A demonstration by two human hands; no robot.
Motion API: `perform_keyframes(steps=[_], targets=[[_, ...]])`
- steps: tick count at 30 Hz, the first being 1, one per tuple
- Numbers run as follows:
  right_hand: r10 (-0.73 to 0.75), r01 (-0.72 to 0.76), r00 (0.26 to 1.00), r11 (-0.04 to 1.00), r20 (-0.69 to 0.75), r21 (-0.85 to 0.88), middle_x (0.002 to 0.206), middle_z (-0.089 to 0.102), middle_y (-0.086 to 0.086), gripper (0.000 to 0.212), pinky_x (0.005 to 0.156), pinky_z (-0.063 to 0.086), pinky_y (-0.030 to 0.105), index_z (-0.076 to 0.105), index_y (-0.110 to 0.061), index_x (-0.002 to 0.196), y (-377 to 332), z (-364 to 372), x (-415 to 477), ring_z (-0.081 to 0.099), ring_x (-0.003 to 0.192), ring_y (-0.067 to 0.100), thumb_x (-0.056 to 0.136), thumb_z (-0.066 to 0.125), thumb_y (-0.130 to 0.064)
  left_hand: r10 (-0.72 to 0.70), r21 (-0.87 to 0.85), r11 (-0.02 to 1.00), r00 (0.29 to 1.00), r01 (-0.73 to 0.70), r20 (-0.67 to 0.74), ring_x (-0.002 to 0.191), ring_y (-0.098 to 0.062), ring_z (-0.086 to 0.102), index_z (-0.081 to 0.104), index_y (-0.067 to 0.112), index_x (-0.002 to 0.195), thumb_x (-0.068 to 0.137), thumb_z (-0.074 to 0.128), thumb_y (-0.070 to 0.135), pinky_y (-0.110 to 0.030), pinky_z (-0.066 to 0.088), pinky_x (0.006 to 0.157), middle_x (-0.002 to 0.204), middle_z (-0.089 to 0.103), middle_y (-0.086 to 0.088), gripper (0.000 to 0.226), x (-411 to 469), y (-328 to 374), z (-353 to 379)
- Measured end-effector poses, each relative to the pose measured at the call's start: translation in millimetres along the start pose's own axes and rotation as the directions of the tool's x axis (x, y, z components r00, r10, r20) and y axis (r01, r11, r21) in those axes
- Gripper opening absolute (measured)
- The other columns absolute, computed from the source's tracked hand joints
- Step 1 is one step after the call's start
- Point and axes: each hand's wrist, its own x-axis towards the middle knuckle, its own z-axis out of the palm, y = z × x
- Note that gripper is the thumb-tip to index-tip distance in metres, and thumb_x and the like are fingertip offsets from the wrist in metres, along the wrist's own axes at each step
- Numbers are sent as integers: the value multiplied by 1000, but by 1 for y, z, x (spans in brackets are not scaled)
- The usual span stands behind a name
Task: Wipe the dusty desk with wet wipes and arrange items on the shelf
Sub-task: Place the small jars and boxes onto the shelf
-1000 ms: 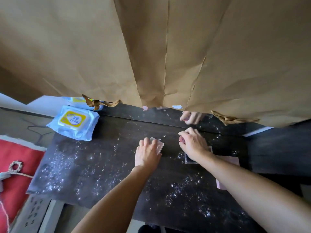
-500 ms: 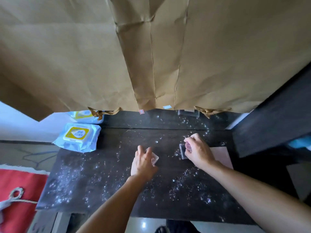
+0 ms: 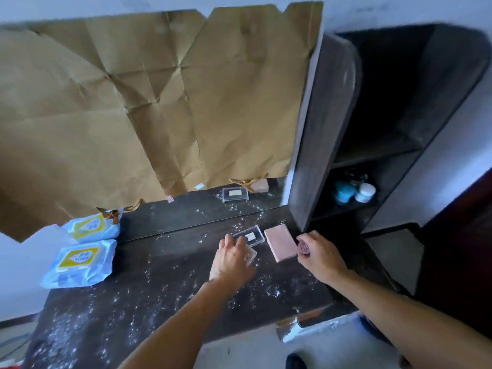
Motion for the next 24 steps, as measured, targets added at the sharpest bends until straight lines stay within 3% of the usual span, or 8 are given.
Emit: perform_keyframes(steps=[6,10,14,18,24], targets=[[85,-79,988,995,-131,55,103,64,1,38,76,51,35,64,-16,112,60,-69,-1,64,91,23,75,71,-23,220,-21,975,973,-222,-66,111,-27,42,44,17,126,70,66,26,-35,42,89,115,42,-5,60,29,99,-14],[118,-111,976,993,-185,47,106,65,-1,39,77,53,36,63,-18,114,110,-108,8,65,92,22,76,71,-27,373,-43,922,914,-384,-160,110,-27,46,41,18,139,71,67,25,-32,41,94,118,39,-5,73,61,175,-26],[107,-102,976,994,-188,39,102,65,-1,36,74,53,38,63,-19,110,161,-145,23,65,89,24,76,69,-29,378,-72,911,891,-406,-250,106,-22,51,39,20,141,72,70,27,-30,46,90,121,39,-2,76,101,257,-41],[60,-60,974,998,-219,9,104,67,0,36,74,52,33,63,-19,112,209,-179,42,65,90,23,78,69,-29,377,-73,908,879,-413,-293,104,-27,55,43,14,134,65,74,26,-38,48,88,118,49,-6,77,157,325,-51],[5,5,971,999,-239,40,99,66,-3,38,69,54,34,64,-21,111,261,-209,55,66,84,23,75,71,-31,304,-2,949,918,-315,-256,107,-27,48,46,15,119,67,73,25,-44,43,91,116,54,-5,59,220,375,-53]])
